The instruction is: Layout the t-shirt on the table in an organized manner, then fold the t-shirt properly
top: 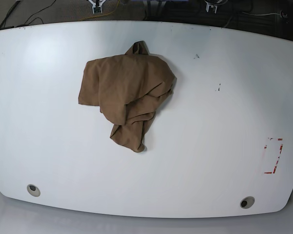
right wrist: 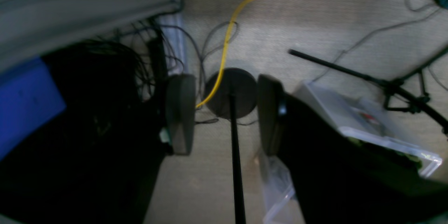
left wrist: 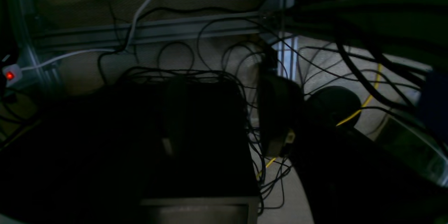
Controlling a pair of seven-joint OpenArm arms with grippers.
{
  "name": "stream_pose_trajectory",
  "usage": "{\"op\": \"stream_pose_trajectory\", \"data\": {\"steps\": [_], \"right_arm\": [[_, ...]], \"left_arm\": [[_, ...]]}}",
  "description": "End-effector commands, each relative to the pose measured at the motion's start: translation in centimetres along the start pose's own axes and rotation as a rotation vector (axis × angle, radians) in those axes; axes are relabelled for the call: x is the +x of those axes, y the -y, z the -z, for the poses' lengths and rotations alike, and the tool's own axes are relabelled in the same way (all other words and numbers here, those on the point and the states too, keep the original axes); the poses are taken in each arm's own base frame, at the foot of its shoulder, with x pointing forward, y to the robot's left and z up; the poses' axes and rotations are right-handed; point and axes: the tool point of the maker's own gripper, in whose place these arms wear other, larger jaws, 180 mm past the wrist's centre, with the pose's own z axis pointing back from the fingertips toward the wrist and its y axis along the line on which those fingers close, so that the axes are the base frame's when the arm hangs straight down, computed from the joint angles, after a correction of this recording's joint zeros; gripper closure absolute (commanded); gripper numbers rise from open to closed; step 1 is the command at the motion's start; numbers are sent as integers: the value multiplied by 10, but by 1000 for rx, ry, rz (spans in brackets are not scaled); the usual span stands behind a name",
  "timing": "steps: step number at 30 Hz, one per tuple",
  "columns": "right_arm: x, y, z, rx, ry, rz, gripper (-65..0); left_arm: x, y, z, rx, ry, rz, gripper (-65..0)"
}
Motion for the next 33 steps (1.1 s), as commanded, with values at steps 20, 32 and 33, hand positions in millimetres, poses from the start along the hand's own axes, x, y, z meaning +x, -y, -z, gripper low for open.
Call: {"op": "stream_pose_trajectory", "data": {"steps": [20, 32, 33], "right_arm": [[-29, -34, -60, 47, 70, -31, -270], [-28, -37, -100, 46, 124, -80, -270], [-26, -37, -103, 45, 131, -82, -270]], "left_arm": [[-33, -3, -70, 28, 47, 56, -292], [-23, -8, -117, 51, 121, 53, -291], [-22, -9, -121, 53, 125, 42, -291]]}}
